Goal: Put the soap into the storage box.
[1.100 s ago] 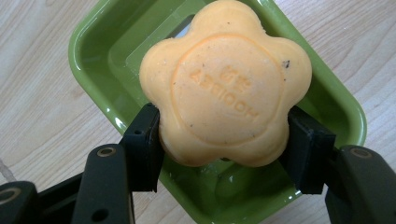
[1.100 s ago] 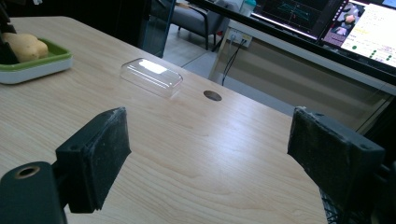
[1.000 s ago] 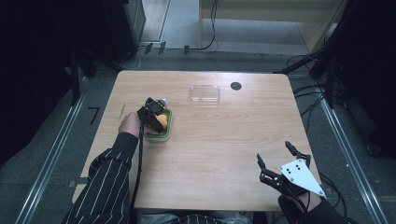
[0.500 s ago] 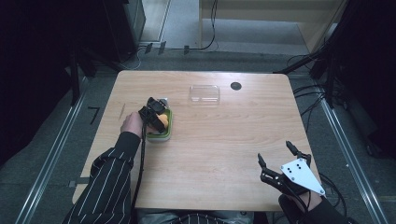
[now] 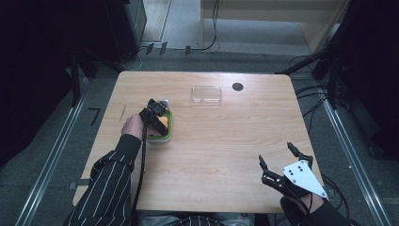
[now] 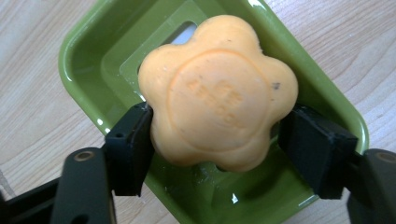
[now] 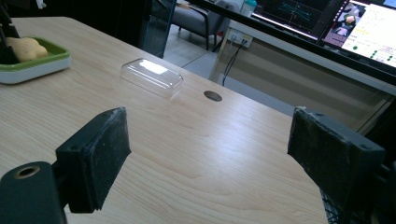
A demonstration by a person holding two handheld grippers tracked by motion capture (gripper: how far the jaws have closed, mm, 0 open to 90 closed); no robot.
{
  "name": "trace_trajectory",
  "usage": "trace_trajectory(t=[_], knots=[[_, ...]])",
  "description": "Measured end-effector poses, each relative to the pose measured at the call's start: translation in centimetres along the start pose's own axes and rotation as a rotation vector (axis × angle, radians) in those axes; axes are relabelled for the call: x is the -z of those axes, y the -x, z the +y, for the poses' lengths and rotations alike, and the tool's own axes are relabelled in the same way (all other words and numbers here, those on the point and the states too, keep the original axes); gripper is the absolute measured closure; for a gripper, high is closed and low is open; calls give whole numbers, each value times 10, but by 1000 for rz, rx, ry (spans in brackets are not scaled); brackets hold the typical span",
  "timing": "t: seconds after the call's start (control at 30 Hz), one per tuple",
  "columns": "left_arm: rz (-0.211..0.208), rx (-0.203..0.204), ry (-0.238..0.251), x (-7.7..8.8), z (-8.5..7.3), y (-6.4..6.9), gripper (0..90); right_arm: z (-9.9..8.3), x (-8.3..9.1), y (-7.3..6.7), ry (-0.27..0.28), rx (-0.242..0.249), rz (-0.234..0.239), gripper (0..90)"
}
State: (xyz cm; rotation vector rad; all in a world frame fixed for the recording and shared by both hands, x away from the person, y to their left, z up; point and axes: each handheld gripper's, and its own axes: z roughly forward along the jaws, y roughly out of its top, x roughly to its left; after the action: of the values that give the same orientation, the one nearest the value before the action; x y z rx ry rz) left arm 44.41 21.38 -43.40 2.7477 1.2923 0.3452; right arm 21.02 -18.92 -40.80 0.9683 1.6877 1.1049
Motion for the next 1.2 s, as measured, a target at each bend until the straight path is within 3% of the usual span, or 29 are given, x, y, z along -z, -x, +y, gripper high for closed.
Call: trace_trajectory(t=[0.27, 0.5, 0.7, 1.2], knots=[[-11, 21, 13, 5, -2, -2, 219, 1, 0, -1, 1, 1, 3, 134], [22, 28, -10, 12, -3, -2, 137, 0, 1, 0, 0, -8, -1, 134], [7, 42, -6, 21, -9, -2, 113, 1, 1, -2, -2, -1, -2, 134], [-18, 15, -8, 52, -33, 16, 38, 1, 2, -2, 0, 0, -2, 134]])
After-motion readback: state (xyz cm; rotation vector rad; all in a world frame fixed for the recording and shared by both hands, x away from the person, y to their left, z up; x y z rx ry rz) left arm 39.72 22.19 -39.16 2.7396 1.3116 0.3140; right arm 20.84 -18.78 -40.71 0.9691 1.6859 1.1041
